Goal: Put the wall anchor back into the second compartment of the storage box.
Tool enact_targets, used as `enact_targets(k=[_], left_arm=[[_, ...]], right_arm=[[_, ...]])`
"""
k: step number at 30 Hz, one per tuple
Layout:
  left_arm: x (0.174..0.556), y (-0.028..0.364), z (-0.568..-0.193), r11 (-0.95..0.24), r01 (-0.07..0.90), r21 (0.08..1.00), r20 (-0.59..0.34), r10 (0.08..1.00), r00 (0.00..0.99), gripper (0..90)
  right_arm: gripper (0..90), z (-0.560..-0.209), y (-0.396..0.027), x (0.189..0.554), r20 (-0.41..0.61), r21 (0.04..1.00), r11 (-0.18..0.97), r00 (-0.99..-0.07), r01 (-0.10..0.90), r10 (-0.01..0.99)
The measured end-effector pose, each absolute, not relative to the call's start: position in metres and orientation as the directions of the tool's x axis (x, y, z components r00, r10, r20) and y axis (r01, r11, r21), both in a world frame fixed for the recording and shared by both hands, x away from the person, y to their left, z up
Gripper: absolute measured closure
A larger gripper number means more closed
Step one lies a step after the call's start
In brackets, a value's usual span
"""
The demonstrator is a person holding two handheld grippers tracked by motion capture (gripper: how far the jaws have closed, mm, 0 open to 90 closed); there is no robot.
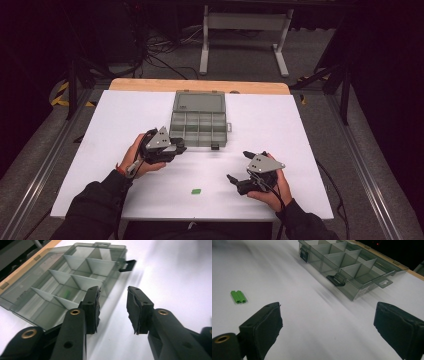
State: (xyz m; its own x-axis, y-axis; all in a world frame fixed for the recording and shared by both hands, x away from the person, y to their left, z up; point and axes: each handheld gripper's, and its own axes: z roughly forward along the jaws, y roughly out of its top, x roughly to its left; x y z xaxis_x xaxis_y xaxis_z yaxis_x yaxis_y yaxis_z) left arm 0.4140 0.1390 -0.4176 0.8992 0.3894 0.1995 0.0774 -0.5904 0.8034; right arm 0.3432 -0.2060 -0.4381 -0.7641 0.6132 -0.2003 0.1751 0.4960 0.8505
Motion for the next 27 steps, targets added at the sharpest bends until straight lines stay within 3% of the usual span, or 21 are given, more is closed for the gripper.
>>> enact_targets(k=[11,19,27], left_arm=[[0.387,0.146,-0.430,-0.609,0.088,0.788,0.192,0.379,0.905,37.9],[0.376,0.130,-0.443,-0.620,0.137,0.773,0.122,0.357,0.926,10.6],[0.372,0.110,-0.457,-0.673,0.155,0.724,0.072,0.297,0.952,7.7]], right_arm=[[8.1,-0.438,-0.206,0.342,-0.204,0.849,0.500,-0.766,0.172,0.609],[8.1,-0.438,-0.205,0.342,-0.207,0.848,0.502,-0.766,0.170,0.609],[8.1,-0.438,-0.205,0.342,-0.210,0.846,0.506,-0.766,0.169,0.607]])
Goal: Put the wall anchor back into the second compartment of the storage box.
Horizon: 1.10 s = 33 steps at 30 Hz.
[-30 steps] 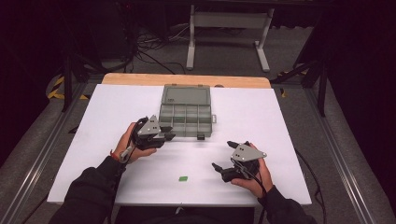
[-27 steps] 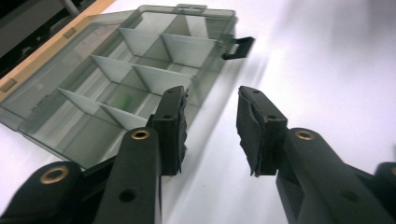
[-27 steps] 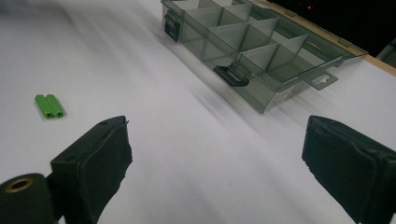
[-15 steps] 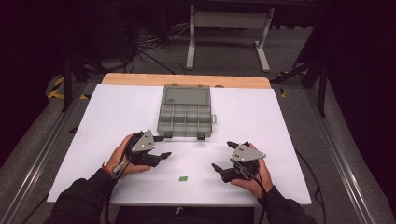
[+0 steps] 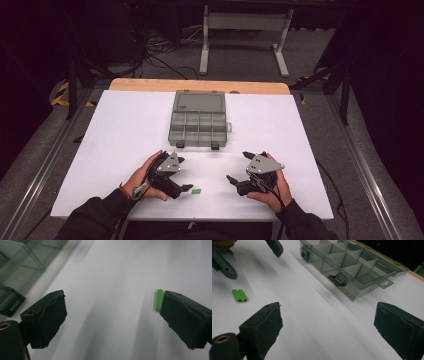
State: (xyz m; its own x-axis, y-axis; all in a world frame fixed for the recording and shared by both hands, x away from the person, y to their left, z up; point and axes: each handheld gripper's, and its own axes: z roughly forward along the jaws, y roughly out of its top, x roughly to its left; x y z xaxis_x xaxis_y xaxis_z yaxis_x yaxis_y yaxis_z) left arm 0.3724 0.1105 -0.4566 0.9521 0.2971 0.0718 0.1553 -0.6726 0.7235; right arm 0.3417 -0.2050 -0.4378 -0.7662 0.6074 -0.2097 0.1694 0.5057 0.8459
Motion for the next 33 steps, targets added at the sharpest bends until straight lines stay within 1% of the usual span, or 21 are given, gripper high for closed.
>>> enact_targets(k=[3,12,18,28,33], left_arm=[[0.372,0.106,-0.460,-0.683,0.169,0.710,0.063,0.300,0.952,7.6],[0.374,0.095,-0.465,-0.706,0.163,0.689,0.061,0.281,0.958,8.0],[0.374,0.093,-0.462,-0.688,0.167,0.706,0.043,0.277,0.960,8.2],[0.374,0.085,-0.463,-0.689,0.169,0.705,0.028,0.265,0.964,8.7],[0.375,0.082,-0.463,-0.699,0.160,0.697,0.044,0.265,0.963,10.6]], right_arm=[[8.1,-0.438,-0.205,0.342,-0.210,0.846,0.506,-0.766,0.169,0.607],[8.1,-0.438,-0.205,0.342,-0.212,0.844,0.510,-0.768,0.168,0.604],[8.2,-0.438,-0.205,0.342,-0.213,0.842,0.513,-0.769,0.169,0.603],[8.2,-0.438,-0.204,0.342,-0.211,0.840,0.515,-0.770,0.173,0.602],[8.3,-0.439,-0.204,0.342,-0.213,0.837,0.519,-0.771,0.173,0.601]])
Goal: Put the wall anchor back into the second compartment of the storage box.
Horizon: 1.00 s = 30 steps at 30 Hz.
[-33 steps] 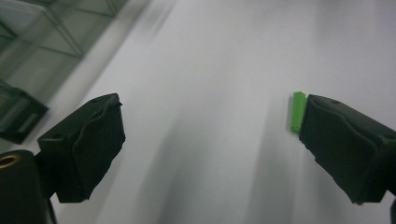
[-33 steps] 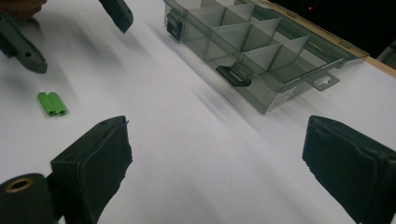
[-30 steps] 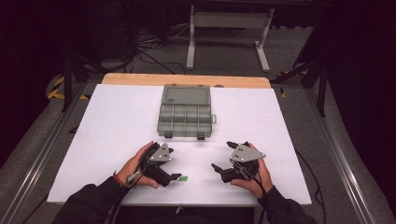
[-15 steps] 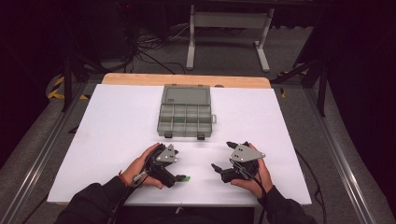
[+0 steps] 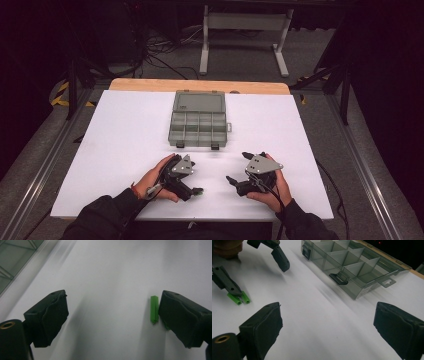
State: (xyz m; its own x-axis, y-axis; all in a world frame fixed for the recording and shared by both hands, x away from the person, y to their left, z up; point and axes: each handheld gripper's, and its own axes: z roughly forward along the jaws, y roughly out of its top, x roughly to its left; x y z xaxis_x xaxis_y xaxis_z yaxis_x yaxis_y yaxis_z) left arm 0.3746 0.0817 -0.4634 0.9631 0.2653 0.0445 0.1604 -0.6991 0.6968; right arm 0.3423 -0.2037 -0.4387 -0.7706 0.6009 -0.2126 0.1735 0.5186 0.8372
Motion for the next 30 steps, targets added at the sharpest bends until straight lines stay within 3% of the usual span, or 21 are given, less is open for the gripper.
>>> enact_targets(k=[5,9,10,20,30], left_arm=[[0.3738,0.0801,-0.4633,-0.700,0.148,0.698,0.042,0.247,0.968,19.6],[0.3714,0.0796,-0.4620,-0.696,0.129,0.707,0.014,0.196,0.981,39.7],[0.3705,0.0799,-0.4619,-0.697,0.128,0.706,0.008,0.189,0.982,48.2],[0.3664,0.0799,-0.4612,-0.705,0.074,0.705,0.009,0.113,0.994,83.7],[0.3669,0.0818,-0.4608,-0.703,0.075,0.707,0.020,0.126,0.992,84.4]], right_arm=[[8.4,-0.4384,-0.2040,0.3422,-0.211,0.839,0.516,-0.771,0.173,0.601],[8.4,-0.4387,-0.2037,0.3421,-0.211,0.836,0.520,-0.773,0.174,0.598],[8.4,-0.4388,-0.2035,0.3421,-0.210,0.836,0.520,-0.774,0.174,0.597],[8.5,-0.4391,-0.2030,0.3417,-0.214,0.832,0.527,-0.777,0.172,0.592],[8.5,-0.4381,-0.2039,0.3416,-0.217,0.834,0.525,-0.775,0.169,0.594]])
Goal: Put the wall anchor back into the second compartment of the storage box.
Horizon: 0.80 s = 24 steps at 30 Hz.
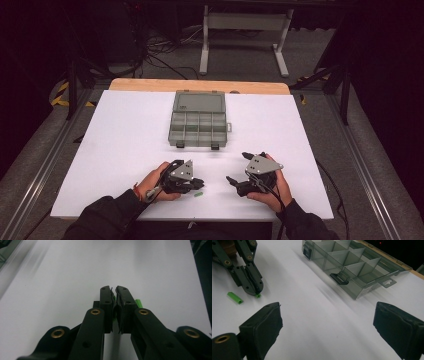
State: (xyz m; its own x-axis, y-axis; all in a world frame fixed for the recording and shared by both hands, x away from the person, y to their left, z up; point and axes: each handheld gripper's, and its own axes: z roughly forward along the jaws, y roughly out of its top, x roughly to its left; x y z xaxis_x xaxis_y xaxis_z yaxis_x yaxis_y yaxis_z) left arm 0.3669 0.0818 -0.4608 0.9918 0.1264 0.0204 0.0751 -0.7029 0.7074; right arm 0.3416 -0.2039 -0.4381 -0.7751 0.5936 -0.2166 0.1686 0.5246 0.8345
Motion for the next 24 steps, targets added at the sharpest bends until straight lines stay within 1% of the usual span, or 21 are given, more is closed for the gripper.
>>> enact_targets(k=[14,24], left_arm=[[0.375,0.101,-0.449,-0.678,0.054,0.733,0.092,0.178,0.980,84.4],[0.384,0.125,-0.436,-0.632,0.083,0.771,0.117,0.269,0.956,84.3]], right_arm=[[8.7,-0.435,-0.205,0.340,-0.227,0.844,0.515,-0.769,0.151,0.598],[8.7,-0.435,-0.206,0.340,-0.226,0.847,0.510,-0.766,0.151,0.601]])
